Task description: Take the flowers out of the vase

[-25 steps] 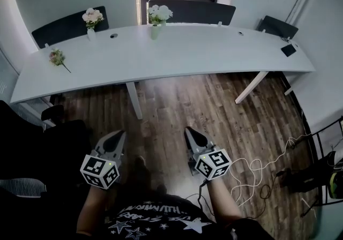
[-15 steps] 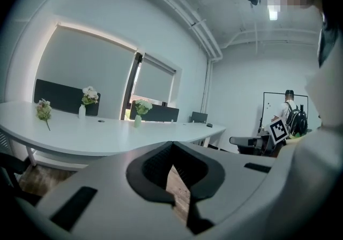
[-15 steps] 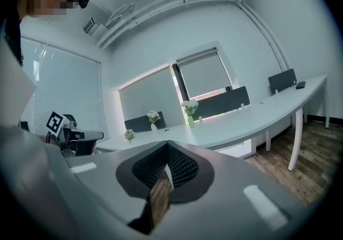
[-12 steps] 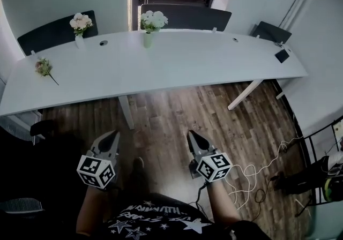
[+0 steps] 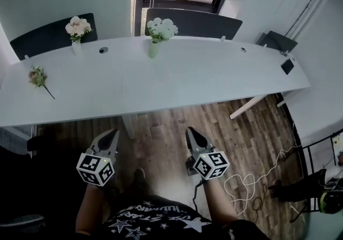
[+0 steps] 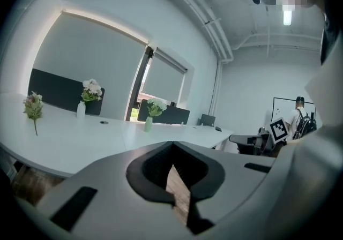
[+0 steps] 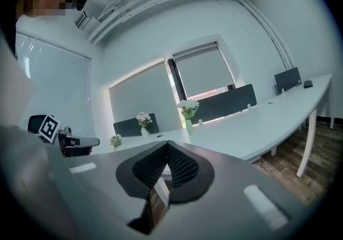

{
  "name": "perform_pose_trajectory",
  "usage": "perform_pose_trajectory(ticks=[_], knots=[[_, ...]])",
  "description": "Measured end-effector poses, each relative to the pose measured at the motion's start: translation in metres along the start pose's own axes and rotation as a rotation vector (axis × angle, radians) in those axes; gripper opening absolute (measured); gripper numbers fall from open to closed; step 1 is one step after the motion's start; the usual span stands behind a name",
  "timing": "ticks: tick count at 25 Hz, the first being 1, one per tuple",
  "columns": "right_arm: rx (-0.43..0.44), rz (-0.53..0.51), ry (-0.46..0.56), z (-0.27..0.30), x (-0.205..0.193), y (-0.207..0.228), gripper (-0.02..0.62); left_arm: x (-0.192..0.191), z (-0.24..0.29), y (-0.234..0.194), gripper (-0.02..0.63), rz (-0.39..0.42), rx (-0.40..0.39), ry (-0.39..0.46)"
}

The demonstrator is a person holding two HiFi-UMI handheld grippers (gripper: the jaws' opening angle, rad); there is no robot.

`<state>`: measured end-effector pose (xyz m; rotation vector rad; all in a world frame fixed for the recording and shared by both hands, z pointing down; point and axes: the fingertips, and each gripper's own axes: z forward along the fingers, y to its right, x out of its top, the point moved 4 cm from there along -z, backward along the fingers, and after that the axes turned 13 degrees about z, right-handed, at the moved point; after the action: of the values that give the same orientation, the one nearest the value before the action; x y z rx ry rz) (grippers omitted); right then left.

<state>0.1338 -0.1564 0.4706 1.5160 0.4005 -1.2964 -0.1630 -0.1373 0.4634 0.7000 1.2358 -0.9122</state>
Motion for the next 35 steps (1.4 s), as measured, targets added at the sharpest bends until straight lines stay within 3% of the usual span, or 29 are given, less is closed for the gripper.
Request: perform_pose_trajectory(ticks=[16,23,35], knots=[[-0.043,0.013,0.026,0.108,0.022,-0.002,0.003,0.031,0.084,-0.075,0.009,0.051,-0.096,0.015],[-0.053,0.010,0.007,0.129,0.020,-0.006,0.003,0.050,0.111,-0.084,0.009,0.073,-0.124,0.067],[-0.015,0.021,0.055,0.206,0.069,0.033,0.003,0.061,0.151,-0.122,0.009,0.055,-0.029,0.076]])
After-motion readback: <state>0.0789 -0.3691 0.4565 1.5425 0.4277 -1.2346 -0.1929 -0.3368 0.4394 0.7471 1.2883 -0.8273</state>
